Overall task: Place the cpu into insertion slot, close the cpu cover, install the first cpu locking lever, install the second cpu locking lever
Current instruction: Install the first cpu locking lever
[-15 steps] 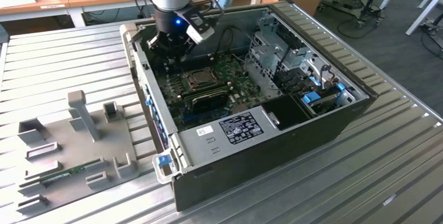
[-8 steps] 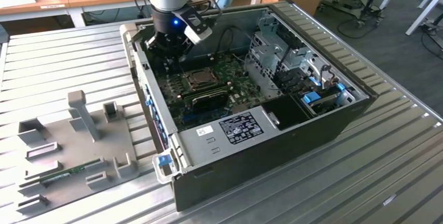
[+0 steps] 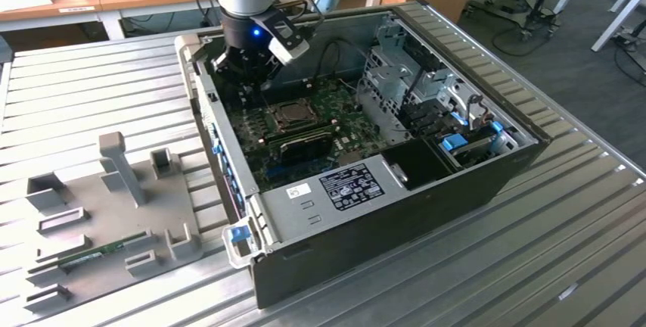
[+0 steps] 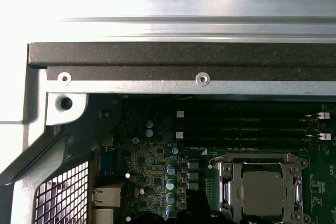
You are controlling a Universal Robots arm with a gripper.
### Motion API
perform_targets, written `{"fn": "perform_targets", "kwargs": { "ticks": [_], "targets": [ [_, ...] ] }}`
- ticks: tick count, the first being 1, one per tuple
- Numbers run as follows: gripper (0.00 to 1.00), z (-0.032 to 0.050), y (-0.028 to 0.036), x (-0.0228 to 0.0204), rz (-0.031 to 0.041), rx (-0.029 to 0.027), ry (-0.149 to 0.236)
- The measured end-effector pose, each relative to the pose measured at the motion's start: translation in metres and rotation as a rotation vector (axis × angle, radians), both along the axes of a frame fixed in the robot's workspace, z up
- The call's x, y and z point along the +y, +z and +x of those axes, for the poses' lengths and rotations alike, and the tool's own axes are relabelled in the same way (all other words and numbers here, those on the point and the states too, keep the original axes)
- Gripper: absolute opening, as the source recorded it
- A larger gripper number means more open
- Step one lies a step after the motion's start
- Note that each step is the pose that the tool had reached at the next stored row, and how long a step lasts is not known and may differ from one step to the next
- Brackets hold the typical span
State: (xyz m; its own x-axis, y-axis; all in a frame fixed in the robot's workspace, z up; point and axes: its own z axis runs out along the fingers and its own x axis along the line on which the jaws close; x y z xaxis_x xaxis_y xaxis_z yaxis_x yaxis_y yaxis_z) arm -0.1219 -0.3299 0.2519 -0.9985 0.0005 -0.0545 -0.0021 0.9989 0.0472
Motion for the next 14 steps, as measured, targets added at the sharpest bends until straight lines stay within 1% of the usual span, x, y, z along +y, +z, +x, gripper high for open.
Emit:
{"fn": "perform_targets", "kwargs": {
  "ticks": [5,6,7,8,10,11,14],
  "targets": [
    [0.1,0.0,0.0,0.0,0.0009,0.0,0.0],
    [0.1,-0.0001,0.0,-0.0001,0.0042,-0.0003,0.0],
    [0.1,-0.0003,0.0,-0.0001,0.012,-0.0008,0.0],
    [0.1,-0.0004,0.0,0.0,0.0228,-0.0012,0.0],
    [0.1,-0.0005,0.0,0.0,0.0421,-0.002,0.0],
    [0.1,-0.0005,0.0,0.0,0.0461,-0.002,0.0],
    [0.1,-0.0005,0.0,0.0,0.0463,-0.0021,0.0]
  ]
}}
